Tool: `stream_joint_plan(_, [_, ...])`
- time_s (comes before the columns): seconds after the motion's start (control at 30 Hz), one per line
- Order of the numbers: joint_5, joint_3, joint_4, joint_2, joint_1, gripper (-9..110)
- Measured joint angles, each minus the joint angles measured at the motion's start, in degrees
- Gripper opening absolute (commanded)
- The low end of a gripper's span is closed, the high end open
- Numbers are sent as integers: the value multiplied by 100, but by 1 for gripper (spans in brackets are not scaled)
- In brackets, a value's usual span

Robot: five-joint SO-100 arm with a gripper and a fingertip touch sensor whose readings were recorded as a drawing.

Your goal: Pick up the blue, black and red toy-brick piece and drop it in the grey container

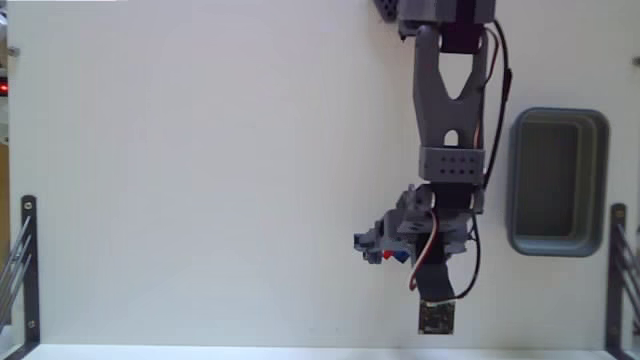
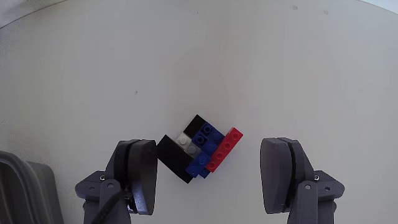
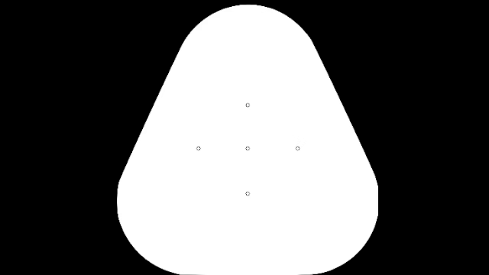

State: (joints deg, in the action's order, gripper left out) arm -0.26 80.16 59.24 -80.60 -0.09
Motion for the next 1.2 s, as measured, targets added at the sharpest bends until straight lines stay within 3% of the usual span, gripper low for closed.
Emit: stream_joint_plan(1.2, [0,0,0,0,-105,110])
